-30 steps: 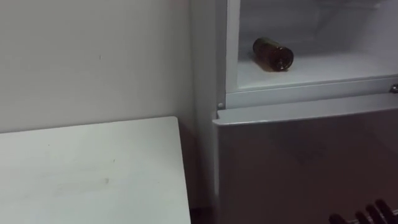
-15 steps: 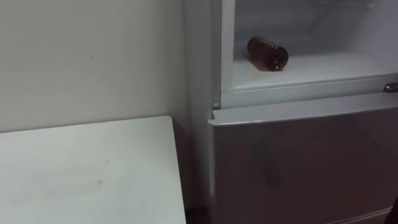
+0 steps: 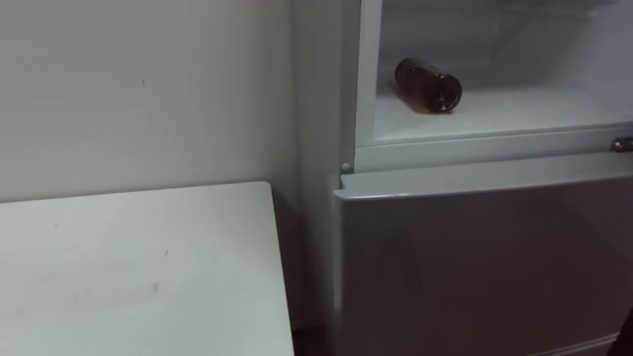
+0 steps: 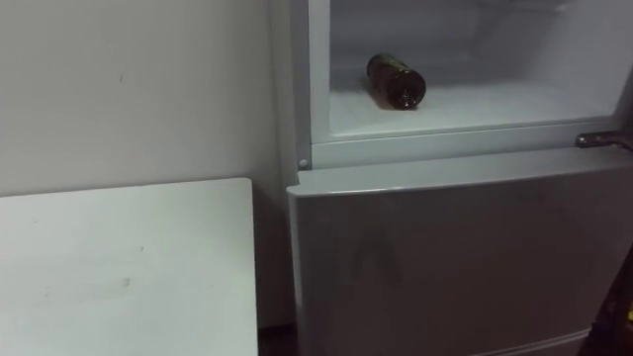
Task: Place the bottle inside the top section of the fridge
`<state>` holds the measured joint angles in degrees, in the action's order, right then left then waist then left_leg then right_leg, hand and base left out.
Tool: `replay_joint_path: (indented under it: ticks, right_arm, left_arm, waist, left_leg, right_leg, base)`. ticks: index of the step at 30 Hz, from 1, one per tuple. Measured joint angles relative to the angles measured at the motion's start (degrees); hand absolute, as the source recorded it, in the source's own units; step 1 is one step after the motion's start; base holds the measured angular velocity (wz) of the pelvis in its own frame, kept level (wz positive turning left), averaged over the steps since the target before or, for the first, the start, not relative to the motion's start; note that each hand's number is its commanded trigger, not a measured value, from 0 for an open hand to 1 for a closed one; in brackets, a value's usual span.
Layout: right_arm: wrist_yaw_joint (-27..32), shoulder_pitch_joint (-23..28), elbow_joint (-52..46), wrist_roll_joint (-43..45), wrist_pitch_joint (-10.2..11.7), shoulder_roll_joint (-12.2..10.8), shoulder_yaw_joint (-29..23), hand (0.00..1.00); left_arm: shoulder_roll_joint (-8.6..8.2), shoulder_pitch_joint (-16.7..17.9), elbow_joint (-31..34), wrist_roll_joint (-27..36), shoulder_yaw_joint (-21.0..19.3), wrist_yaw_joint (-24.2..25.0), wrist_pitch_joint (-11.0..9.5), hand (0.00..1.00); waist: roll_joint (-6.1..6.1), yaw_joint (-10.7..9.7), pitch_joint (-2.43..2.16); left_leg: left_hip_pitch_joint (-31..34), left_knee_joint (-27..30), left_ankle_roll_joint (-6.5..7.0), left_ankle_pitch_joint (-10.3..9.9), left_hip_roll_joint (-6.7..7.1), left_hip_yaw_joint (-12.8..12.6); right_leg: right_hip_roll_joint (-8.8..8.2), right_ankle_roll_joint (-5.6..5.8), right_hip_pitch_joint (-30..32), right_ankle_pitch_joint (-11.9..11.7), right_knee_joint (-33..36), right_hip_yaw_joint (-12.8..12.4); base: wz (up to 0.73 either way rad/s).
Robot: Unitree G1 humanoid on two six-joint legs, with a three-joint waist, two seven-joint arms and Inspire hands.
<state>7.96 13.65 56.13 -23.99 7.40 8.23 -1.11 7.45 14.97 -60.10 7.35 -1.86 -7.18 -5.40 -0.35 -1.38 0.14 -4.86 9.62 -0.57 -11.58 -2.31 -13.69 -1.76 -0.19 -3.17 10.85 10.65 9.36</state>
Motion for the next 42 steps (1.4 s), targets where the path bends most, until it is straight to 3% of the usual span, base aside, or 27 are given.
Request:
replay_joint_path:
  ticks: [5,9,11,15,17,19,21,27,31,38,42]
  right_arm:
    - [0.8,-0.7,-0.1,-1.9,0.0,0.0,-0.5,0.00]
    - [1.8,-1.1,-0.7,-3.9,0.1,0.2,-3.7,0.00]
    - [3.2,-1.1,-1.5,-5.4,0.1,0.4,-6.1,0.00]
    - [7.9,-1.4,-5.2,-7.5,0.2,1.2,-14.1,0.00]
    - [10.5,-0.9,-10.8,-9.6,-0.1,1.8,-16.4,0.00]
    - [13.1,-1.4,-16.1,-11.0,0.6,4.0,-18.2,0.00]
    - [15.2,-1.9,-17.8,-11.9,0.9,5.8,-19.8,0.00]
    - [22.1,-1.8,-24.7,-14.5,1.4,9.5,-25.8,0.00]
    - [26.5,-1.3,-30.5,-14.4,1.4,11.0,-29.9,0.00]
    - [29.2,-2.5,-37.0,-13.7,1.3,13.4,-32.9,0.00]
    - [31.3,-3.6,-39.0,-13.7,1.4,17.1,-35.4,0.00]
  left_arm:
    - [0.14,0.4,0.0,0.0,-0.2,-0.1,0.0,0.00]
    - [0.31,0.6,-0.1,0.0,-0.3,-0.1,-0.1,0.00]
    - [0.48,0.8,-0.1,0.0,-0.6,-0.1,-0.2,0.00]
    - [0.58,1.4,-0.6,-0.3,-5.0,0.0,-0.2,0.00]
    - [1.01,2.3,-0.1,-0.3,-5.7,0.0,-0.2,0.00]
    - [2.07,3.0,0.2,-0.5,-6.4,0.1,-0.2,0.00]
    - [2.82,3.1,0.3,-0.8,-7.1,0.1,-0.2,0.00]
    - [3.03,3.4,2.3,-1.9,-9.2,0.1,0.1,0.00]
    - [3.27,3.4,2.9,-3.2,-9.5,0.1,0.1,0.00]
    - [3.49,3.5,2.7,-4.7,-11.6,0.4,0.1,0.00]
    - [3.83,4.2,2.8,-5.3,-11.7,0.4,0.1,0.00]
  waist:
    - [0.11,-0.2,0.05]
    - [-0.12,-0.6,0.00]
    - [-0.39,-1.1,-0.09]
    - [-0.73,-2.1,-0.12]
    - [-1.06,-2.8,-0.11]
    - [-1.83,-4.2,-0.05]
    - [-2.54,-4.1,0.09]
    - [-4.41,-5.0,0.06]
    - [-4.82,-5.2,-0.07]
    - [-5.96,-6.1,-0.06]
    - [-6.47,-6.3,0.05]
  left_leg:
    - [-0.9,-0.2,-0.01,0.0,0.04,0.0]
    - [-0.9,-0.2,0.00,0.0,0.06,0.0]
    - [-0.9,-0.1,0.00,0.0,0.04,0.0]
    - [-1.2,-0.4,-0.01,0.0,0.05,-0.2]
    - [-1.3,-0.5,-0.01,0.0,0.10,-0.3]
    - [-1.3,-0.5,-0.02,0.0,0.08,-0.3]
    - [-1.3,-0.5,-0.04,0.0,0.08,-0.3]
    - [-0.5,-0.6,-0.08,-0.1,0.06,-0.3]
    - [-0.7,-1.0,-0.09,-0.1,0.07,-0.6]
    - [-1.0,-1.0,-0.10,-0.1,0.09,-1.2]
    - [-1.3,-1.0,-0.09,-0.1,0.08,-1.2]
  right_leg:
    - [-0.05,0.03,-0.9,0.1,0.0,0.0]
    - [-0.07,0.03,-0.8,0.1,0.1,0.1]
    - [-0.06,0.03,-0.8,0.1,0.1,0.1]
    - [0.09,0.03,-0.8,0.1,0.2,-0.5]
    - [0.08,0.12,-0.6,0.3,0.4,-0.7]
    - [0.14,0.09,-0.6,0.4,0.4,-0.8]
    - [0.17,0.08,-0.6,0.4,0.4,-1.2]
    - [0.25,0.07,0.1,0.4,0.2,-1.2]
    - [0.33,0.07,0.2,0.4,0.3,-1.3]
    - [0.29,0.04,0.5,0.7,1.0,-2.1]
    - [0.29,0.08,0.4,0.7,1.1,-1.9]
  base:
    - [0.00]
    - [0.00]
    - [0.00]
    - [-0.04]
    - [-0.03]
    - [0.00]
    - [0.00]
    - [0.00]
    - [-0.04]
    - [-0.04]
    - [0.00]
